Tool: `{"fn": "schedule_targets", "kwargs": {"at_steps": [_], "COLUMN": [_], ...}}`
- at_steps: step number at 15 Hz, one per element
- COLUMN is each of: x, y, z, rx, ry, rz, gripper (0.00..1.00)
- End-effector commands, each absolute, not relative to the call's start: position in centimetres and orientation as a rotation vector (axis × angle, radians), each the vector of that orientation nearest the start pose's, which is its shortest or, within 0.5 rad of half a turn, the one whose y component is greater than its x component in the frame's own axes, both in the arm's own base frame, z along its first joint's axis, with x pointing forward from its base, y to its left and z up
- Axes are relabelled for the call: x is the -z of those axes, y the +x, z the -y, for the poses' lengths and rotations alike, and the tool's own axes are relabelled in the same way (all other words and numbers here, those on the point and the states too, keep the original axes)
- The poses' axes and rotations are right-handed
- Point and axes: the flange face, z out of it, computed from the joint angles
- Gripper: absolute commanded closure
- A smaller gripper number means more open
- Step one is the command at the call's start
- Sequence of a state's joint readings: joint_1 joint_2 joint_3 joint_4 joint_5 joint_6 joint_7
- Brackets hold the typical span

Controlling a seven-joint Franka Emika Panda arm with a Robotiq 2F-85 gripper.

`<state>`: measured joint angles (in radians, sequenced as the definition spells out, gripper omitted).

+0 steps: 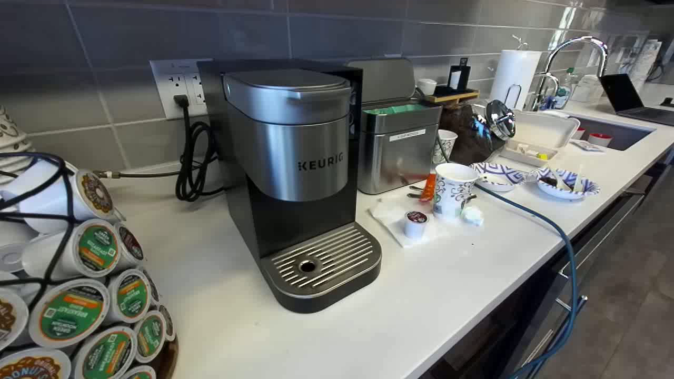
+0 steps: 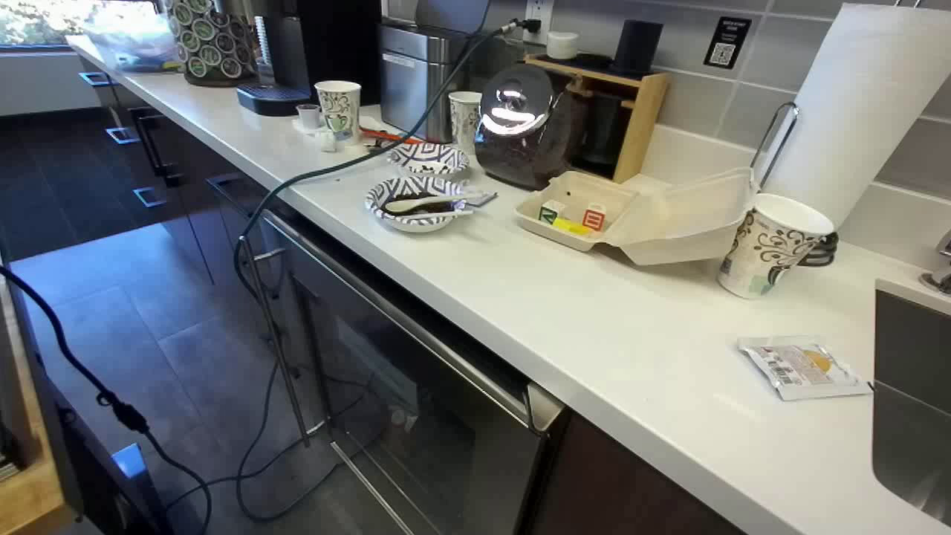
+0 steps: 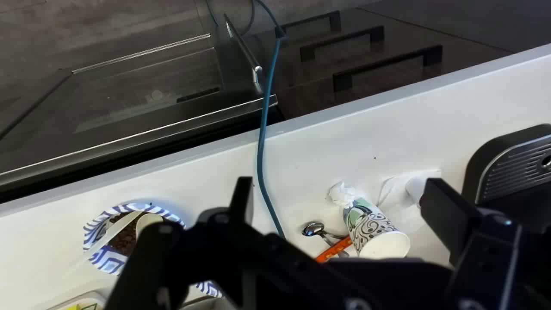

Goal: Use the spoon to scoop up contents from the bowl to right into the bowl to the left

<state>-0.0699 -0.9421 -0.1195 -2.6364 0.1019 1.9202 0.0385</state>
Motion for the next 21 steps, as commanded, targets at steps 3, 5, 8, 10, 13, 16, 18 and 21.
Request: {"fn": "schedule_targets", "kwargs": {"at_steps": [3,5,8,10,13,16,18,21], "x": [-53.5,-53.5,-53.5,-53.5,-53.6,-52.6,-52.3,-51.3], "y": [29.0,29.0,29.0,29.0,29.0,31.2,32.2,34.8], "z": [5.4,5.4,5.4,5.4,5.4,-3.1,-8.1,-14.4], "rx": [0.34,0.34,0.34,0.34,0.34,0.347,0.397,0.478], "ry": [-2.922,-2.922,-2.922,-2.922,-2.922,-2.946,-2.988,-3.054], "rz": [-0.314,-0.314,-0.314,-0.314,-0.314,-0.171,-0.141,-0.228], "gripper": [0.0,0.0,0.0,0.0,0.0,0.0,0.0,0.0]}}
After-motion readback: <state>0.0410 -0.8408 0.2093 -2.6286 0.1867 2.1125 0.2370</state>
